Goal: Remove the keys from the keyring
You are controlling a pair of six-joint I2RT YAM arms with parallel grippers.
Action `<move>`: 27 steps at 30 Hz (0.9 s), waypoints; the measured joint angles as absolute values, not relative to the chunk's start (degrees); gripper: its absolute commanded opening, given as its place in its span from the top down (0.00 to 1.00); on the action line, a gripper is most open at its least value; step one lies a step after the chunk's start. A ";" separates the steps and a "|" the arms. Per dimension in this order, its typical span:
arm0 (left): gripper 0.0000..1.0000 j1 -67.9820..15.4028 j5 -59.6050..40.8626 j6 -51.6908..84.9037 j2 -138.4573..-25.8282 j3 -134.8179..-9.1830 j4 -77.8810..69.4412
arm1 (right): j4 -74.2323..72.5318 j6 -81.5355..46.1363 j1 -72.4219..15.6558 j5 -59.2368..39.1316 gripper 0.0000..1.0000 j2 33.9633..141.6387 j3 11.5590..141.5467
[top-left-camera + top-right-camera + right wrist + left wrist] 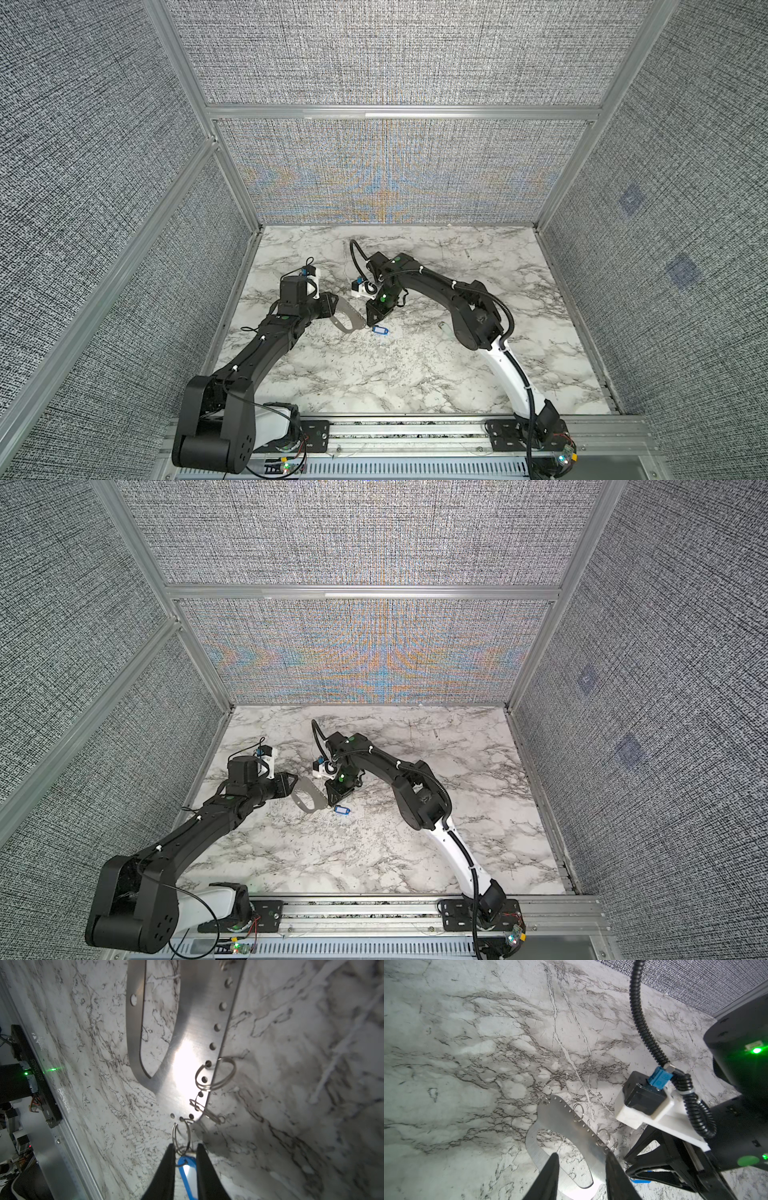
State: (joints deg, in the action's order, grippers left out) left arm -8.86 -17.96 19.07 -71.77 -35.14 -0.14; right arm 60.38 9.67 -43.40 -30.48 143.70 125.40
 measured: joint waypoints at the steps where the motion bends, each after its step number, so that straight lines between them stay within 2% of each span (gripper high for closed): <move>1: 0.60 -8.86 -17.96 19.07 -71.77 -35.09 -0.10 | 60.64 9.67 -43.40 -30.52 0.79 143.96 125.75; 10: 0.60 -8.86 -17.93 19.07 -71.77 -34.72 -0.10 | 63.24 9.91 -43.77 -31.42 0.89 146.36 129.43; 20: 0.60 -8.86 -17.91 18.96 -71.59 -34.70 -0.08 | 62.65 10.28 -43.77 -31.48 0.99 143.79 126.32; 27: 0.60 -8.84 -18.00 18.26 -69.58 -34.70 0.05 | 60.47 10.79 -43.44 -30.00 1.00 138.76 121.54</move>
